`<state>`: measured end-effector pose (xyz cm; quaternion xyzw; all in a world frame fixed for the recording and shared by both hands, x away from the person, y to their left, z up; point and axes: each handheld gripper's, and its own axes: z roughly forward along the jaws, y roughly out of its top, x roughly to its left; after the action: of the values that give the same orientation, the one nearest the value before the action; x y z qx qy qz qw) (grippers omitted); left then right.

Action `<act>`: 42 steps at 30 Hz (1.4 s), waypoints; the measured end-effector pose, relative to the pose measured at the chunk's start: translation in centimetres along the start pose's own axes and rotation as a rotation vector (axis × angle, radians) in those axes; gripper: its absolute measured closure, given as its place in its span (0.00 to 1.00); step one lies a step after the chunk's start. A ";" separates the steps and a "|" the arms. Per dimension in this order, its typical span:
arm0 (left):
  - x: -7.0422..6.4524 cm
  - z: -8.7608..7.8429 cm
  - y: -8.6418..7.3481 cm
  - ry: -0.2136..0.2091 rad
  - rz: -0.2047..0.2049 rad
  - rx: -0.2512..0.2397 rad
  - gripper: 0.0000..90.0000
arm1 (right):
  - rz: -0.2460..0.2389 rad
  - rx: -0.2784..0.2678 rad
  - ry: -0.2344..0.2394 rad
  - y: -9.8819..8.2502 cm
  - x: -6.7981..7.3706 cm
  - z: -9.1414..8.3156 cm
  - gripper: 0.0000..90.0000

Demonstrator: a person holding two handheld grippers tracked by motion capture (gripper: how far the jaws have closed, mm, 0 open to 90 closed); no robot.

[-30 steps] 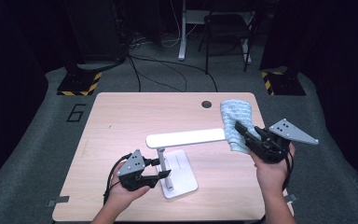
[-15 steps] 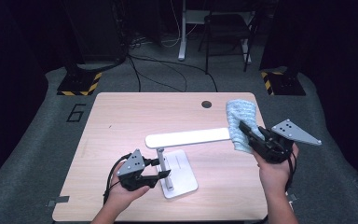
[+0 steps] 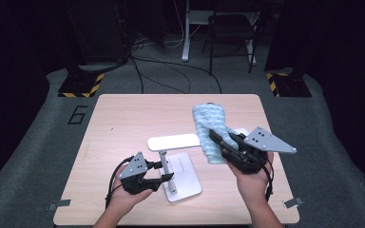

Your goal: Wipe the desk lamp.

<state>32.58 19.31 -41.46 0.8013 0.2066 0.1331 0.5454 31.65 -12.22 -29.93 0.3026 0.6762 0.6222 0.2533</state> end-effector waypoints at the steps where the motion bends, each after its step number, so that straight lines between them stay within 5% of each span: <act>1: 0.0 0.0 0.0 0.000 0.000 0.000 0.59 | -0.007 -0.007 0.019 0.1 0.5 0.2 0.84; 8: 0.0 0.0 0.0 0.005 -0.002 -0.007 0.59 | -0.043 -0.028 0.109 -0.2 3.0 0.1 0.84; 16: 0.0 0.1 -0.1 0.007 -0.005 -0.008 0.59 | -0.026 0.003 0.175 -2.6 3.5 -0.5 0.87; 24: 0.0 0.1 -0.1 0.002 -0.001 -0.006 0.59 | 0.036 0.085 0.172 -6.2 2.8 -0.7 0.88; 37: 0.1 0.2 -0.2 0.008 -0.004 -0.021 0.59 | -0.016 0.108 0.137 -9.3 3.0 -2.1 0.88; 42: 0.0 0.2 -0.2 0.013 -0.010 -0.026 0.59 | 0.019 0.141 0.093 -11.4 1.4 -2.4 0.88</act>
<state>32.64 19.22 -41.77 0.7924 0.2124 0.1383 0.5549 27.89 -13.41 -40.96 0.2968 0.7265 0.5888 0.1935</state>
